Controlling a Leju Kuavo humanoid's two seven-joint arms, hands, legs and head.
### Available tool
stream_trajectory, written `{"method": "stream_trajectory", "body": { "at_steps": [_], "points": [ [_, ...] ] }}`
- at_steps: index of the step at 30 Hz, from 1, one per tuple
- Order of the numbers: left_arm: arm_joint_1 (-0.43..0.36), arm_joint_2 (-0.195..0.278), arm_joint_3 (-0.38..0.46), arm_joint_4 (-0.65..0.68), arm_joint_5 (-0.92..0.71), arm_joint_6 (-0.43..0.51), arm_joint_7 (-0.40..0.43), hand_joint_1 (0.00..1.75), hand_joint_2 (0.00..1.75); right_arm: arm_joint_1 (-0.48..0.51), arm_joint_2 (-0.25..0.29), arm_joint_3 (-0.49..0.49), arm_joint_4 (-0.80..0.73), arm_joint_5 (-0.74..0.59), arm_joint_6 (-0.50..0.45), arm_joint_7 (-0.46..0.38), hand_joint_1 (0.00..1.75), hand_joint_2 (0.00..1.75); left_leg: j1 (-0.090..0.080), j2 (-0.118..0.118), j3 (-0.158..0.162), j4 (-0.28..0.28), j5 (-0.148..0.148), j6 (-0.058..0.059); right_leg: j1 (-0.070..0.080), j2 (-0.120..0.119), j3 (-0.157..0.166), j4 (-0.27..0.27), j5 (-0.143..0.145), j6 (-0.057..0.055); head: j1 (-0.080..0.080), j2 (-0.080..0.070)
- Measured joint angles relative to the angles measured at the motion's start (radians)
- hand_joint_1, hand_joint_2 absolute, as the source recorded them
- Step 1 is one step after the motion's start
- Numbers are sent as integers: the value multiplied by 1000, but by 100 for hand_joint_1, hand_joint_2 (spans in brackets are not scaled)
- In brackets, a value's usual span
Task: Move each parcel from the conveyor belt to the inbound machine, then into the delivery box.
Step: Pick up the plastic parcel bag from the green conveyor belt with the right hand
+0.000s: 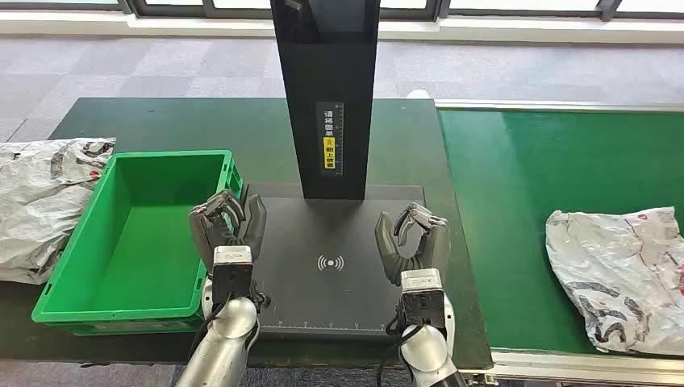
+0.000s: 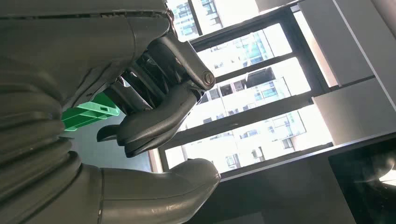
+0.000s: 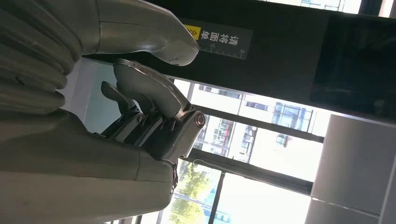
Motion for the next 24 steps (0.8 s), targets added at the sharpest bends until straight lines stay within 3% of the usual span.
{"method": "stream_trajectory", "body": {
  "at_steps": [4,8,10,24],
  "points": [
    [0,0,0,1,7,-16,0,175,175,0,0,0,0,-6,14,0,175,175,0,0,0,0,0,0,0,0,0,0,0,0,0,0],
    [-1,-2,-7,20,82,-272,0,175,175,-34,8,2,90,-102,138,1,175,175,0,0,0,0,0,0,0,0,1,0,0,0,0,0],
    [-3,-3,-17,29,96,-338,0,175,175,-52,13,6,138,-139,135,1,175,175,0,-1,-1,0,0,0,0,-2,1,0,0,0,0,0],
    [-11,-2,-49,52,121,-356,0,175,175,-74,21,8,220,-119,140,0,175,175,0,-2,-1,0,0,0,0,-2,1,0,0,0,0,0]
  ]
}}
